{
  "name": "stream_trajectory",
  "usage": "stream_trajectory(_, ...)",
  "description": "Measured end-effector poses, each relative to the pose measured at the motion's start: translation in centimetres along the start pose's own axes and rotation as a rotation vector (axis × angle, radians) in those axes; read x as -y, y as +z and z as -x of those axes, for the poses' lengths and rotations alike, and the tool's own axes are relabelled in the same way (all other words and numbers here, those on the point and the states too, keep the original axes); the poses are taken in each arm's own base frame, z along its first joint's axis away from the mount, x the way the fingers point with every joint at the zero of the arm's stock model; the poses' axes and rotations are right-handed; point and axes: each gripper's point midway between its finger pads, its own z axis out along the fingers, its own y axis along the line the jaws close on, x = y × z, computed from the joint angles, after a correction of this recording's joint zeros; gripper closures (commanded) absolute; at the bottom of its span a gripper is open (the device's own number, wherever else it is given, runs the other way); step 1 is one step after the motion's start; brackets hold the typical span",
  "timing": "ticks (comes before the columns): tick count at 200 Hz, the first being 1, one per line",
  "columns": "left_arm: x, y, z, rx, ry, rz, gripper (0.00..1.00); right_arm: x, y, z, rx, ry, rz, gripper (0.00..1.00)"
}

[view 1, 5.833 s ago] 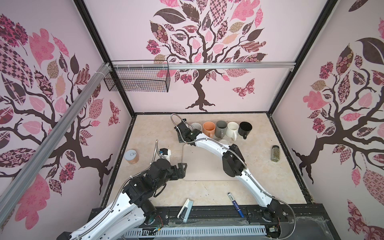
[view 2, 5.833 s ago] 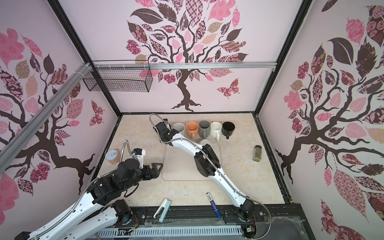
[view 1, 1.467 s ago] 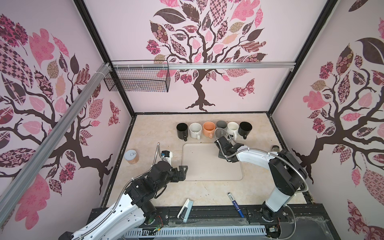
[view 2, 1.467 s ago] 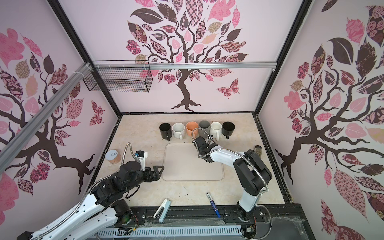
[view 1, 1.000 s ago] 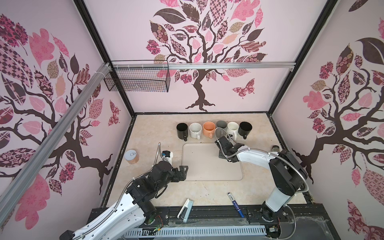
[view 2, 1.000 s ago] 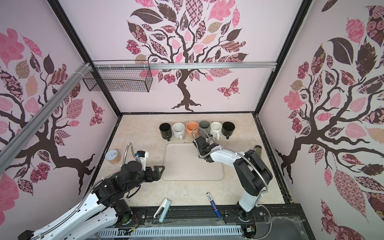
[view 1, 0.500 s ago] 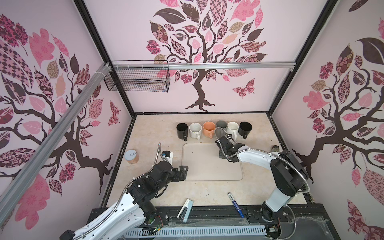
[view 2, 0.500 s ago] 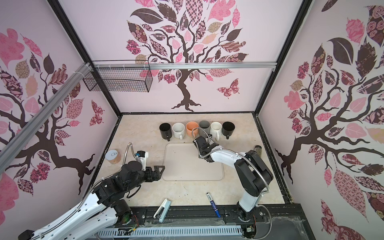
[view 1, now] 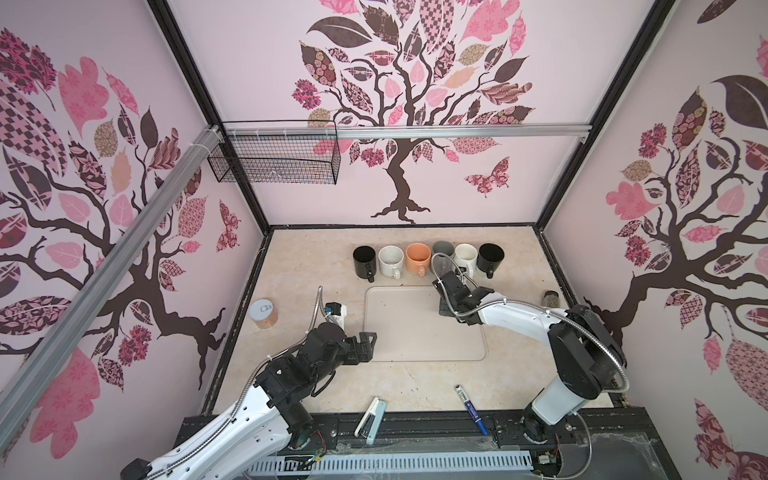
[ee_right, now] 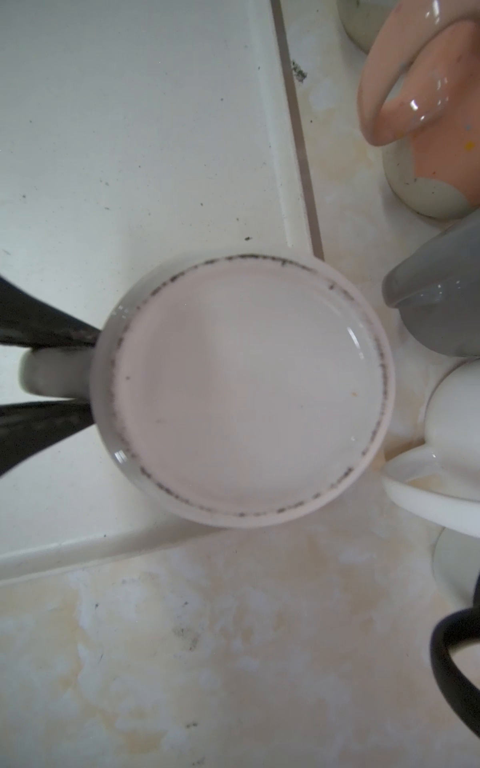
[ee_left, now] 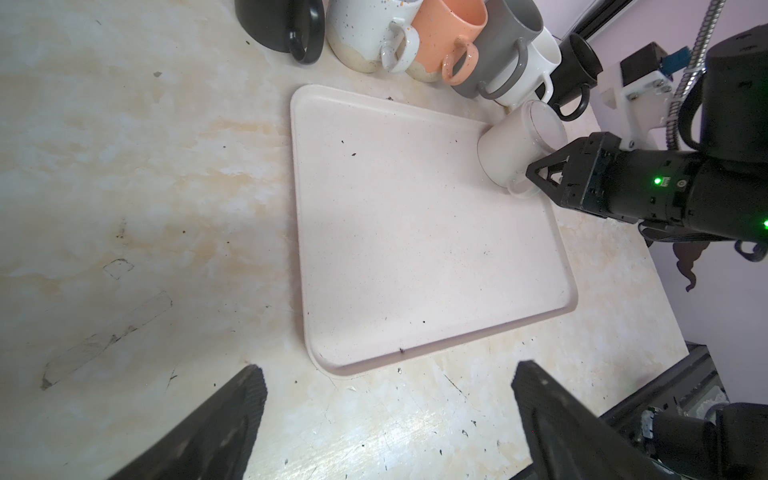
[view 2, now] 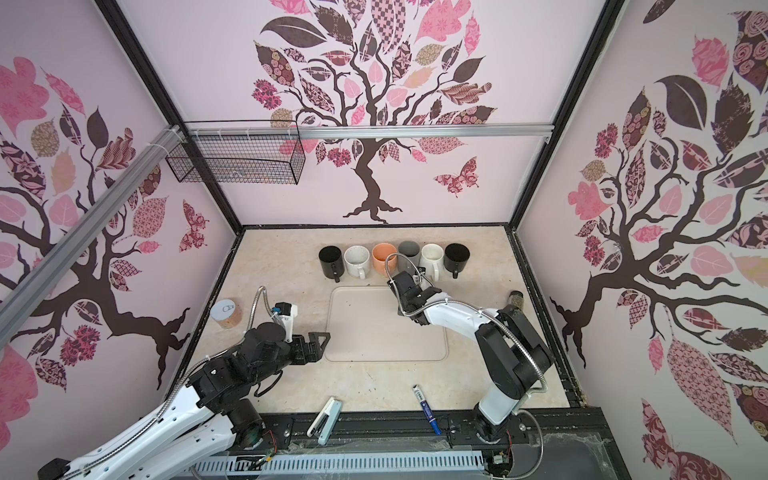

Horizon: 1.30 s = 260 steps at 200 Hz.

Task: Turn the mug right side up
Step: 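Lower right gripper onto the white mug's handle and close, then lift the white mug with right gripper, tilting it while left gripper approaches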

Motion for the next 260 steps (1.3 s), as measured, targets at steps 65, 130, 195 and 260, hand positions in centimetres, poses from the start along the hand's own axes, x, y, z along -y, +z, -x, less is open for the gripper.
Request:
stream_trajectory(65, -0.02, 0.04, -0.03, -0.002, -0.003, 0.001, 0.04, 0.02, 0.05, 0.06, 0.002, 0.003, 0.001, 0.74)
stream_trajectory(130, -0.05, 0.11, -0.08, -0.005, -0.005, 0.004, 0.04, 0.05, 0.17, 0.06, -0.003, 0.009, 0.007, 0.75)
stream_trajectory(195, -0.06, 0.13, -0.1, -0.005, -0.006, 0.005, 0.04, 0.05, 0.63, 0.39, -0.009, 0.029, 0.025, 0.86)
stream_trajectory(260, -0.04, 0.35, -0.15, -0.009, -0.007, 0.007, 0.04, 0.1, 0.78, 0.27, -0.004, 0.006, 0.044, 1.0)
